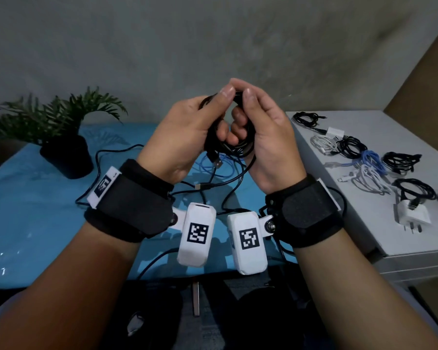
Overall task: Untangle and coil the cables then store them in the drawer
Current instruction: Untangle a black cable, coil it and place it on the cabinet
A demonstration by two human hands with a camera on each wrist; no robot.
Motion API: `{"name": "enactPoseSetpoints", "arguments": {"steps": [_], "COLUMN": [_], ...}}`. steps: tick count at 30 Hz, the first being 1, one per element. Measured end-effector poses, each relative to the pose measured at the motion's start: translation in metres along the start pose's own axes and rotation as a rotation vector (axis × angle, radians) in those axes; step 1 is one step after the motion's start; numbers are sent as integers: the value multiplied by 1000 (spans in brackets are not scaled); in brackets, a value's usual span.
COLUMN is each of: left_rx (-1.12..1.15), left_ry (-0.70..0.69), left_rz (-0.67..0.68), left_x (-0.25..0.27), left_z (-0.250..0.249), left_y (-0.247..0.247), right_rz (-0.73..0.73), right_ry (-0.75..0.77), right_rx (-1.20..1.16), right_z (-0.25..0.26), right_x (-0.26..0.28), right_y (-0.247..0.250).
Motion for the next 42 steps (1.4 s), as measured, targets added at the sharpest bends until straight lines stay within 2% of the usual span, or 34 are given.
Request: {"name": "enactPoseSetpoints", "arguments": {"steps": [2,4,7,12,17,20,22,24,30,34,36,39,42], "left_rx": [-119,-195,-284,-372,-296,-13,183,250,-20,-179,-228,-268,-185], "left_ry": [-49,-74,-52,44,128,190,227,229,92,109,101,91,116], "left_rz": [-52,-42,-36,-31,-51,30,77,92,8,55,24,-34,6], "left_x": [3,6,7,-1,-7,-11,-13,-14,-14,-10,-9,-14,-15], "left_z": [-4,-7,-7,5,5,7,10,14,17,19,19,22,26], "left_y": [1,0,1,13,37,41,39,34,24,14,12,14,12], "right_rz": [5,13,-6,1,21,40,10,-19,-44,-49,-45,-37,1], "right_ry": [21,26,10,92,112,141,136,125,100,53,31,-17,-30], "right_rx": [19,10,34,334,479,546,545,530,427,367,335,275,275], "right_z": [6,11,13,11,2,2,3,3,-2,-2,-4,-7,-5], "right_x": [-1,-2,-1,0,1,1,1,1,-1,-2,-2,-1,1], "right_y": [1,1,1,6,13,14,15,15,18,20,19,20,16]}}
Point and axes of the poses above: each hand's wrist, its own x-axis away from the middle knuckle, its own y-axis out of the back of the hand, z = x × y, the point moved 5 cm from there along -x, towards the middle knuckle, and after that the axes turned 15 degrees about y, right-handed, at the moved point
